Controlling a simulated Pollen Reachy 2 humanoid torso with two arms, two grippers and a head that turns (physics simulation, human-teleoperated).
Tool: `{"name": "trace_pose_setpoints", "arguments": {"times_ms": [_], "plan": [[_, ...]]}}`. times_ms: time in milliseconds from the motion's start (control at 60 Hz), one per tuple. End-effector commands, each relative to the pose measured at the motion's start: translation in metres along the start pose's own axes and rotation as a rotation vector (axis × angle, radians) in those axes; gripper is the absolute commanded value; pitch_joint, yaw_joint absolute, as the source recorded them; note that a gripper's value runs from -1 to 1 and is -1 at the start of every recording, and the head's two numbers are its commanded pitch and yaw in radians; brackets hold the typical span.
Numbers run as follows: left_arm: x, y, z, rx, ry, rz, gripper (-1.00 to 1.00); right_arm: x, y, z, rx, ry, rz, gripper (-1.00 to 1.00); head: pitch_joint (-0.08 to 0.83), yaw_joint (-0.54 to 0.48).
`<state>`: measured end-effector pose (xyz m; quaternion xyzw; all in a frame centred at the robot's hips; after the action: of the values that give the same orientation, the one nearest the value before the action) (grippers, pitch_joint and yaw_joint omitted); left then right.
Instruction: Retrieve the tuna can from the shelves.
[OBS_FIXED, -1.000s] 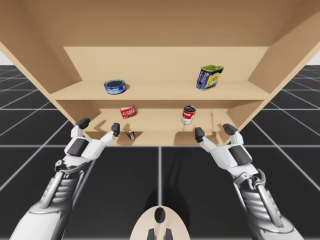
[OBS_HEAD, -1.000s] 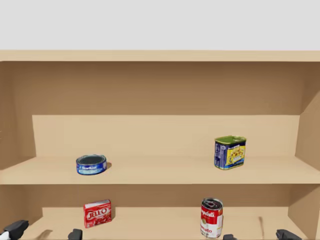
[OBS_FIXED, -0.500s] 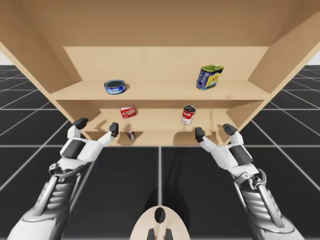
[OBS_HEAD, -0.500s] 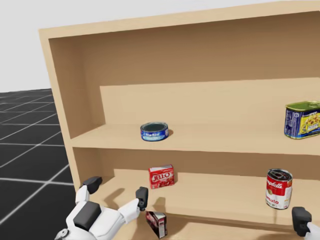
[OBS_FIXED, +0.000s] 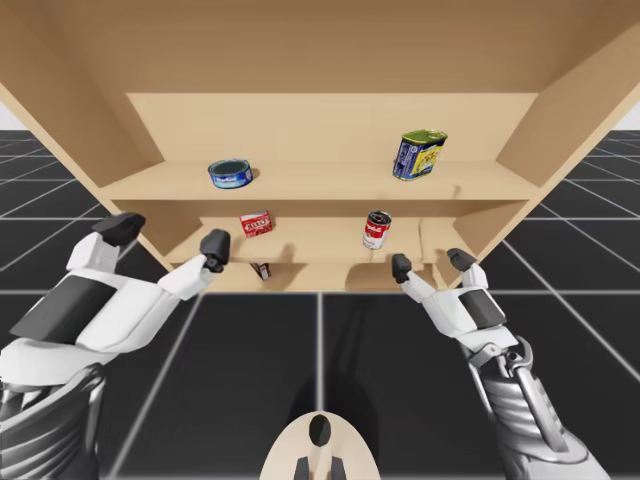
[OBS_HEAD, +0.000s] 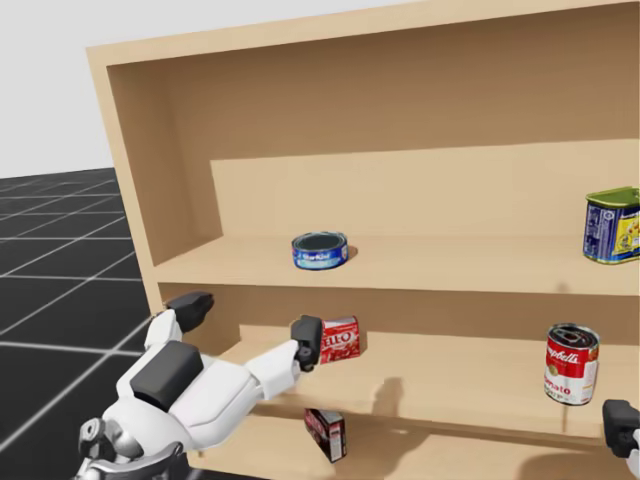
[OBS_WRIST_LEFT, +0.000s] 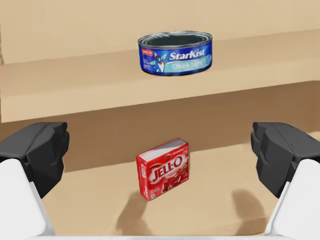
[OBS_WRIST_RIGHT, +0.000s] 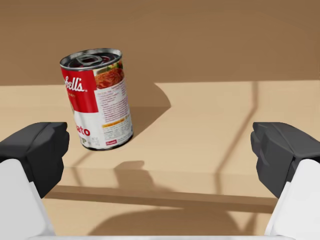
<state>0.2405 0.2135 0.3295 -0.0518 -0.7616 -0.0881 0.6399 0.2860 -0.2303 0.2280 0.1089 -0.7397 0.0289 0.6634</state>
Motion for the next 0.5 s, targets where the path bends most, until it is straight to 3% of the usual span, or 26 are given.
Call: {"name": "trace_pose_setpoints", "arguments": {"times_ms": [17,233,500], "plan": [[0.037,-0.011,-0.006,-0.018,0.06,0.007,-1.0,-0.001,0.001,0.0,-0.006,-0.002,-0.013,-1.0,0.188,0.27],[0.047,-0.011,-0.049,-0.006,0.093,0.03,-1.0,-0.002,-0.001,0.0,-0.017,-0.002,-0.014,-1.0,0.187,0.28],[0.028,-0.006,-0.115,0.047,0.19,0.083,-1.0,0.0,-0.002,0.0,-0.025,-0.007,-0.019,-1.0,0.189,0.28]]}}
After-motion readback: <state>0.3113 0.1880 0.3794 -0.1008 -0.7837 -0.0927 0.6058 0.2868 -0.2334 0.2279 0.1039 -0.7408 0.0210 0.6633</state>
